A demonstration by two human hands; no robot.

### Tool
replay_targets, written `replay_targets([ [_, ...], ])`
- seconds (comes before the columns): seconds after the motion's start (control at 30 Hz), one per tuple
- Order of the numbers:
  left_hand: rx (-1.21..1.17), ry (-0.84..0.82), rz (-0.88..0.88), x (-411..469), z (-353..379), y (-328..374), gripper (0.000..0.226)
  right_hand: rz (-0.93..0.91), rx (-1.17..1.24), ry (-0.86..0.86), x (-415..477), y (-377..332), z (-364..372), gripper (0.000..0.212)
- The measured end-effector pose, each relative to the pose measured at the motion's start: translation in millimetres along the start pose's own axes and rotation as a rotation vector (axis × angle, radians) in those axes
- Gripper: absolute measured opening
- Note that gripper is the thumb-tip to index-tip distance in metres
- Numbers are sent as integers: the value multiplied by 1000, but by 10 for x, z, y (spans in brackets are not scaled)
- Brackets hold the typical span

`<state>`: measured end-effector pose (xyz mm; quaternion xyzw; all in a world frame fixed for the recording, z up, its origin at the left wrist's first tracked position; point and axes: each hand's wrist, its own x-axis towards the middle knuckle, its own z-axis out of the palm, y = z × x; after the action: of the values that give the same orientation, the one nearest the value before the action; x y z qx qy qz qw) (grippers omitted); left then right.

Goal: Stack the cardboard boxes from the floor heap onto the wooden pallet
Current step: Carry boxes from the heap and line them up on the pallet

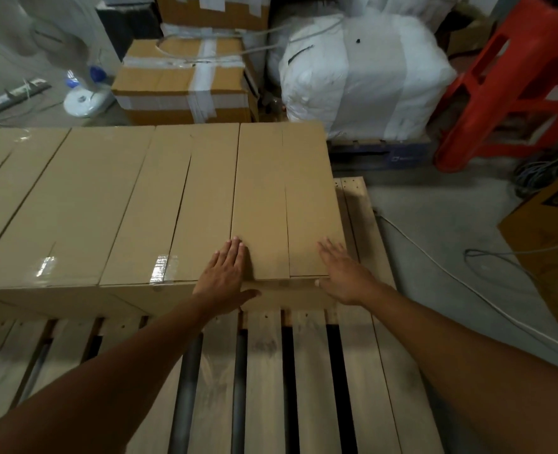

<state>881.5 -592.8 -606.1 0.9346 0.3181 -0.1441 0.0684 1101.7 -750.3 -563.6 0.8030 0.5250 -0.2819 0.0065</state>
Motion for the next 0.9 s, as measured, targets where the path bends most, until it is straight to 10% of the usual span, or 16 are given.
replay_targets([
  [0.43,-422,532,-47,-1413,-2477,342,91,-13,592,497,-1860,-1311,-1716,87],
  [0.9,-657,739,14,-4368,-4192,476,86,-110,747,697,-4892,-2807,-2650,91],
])
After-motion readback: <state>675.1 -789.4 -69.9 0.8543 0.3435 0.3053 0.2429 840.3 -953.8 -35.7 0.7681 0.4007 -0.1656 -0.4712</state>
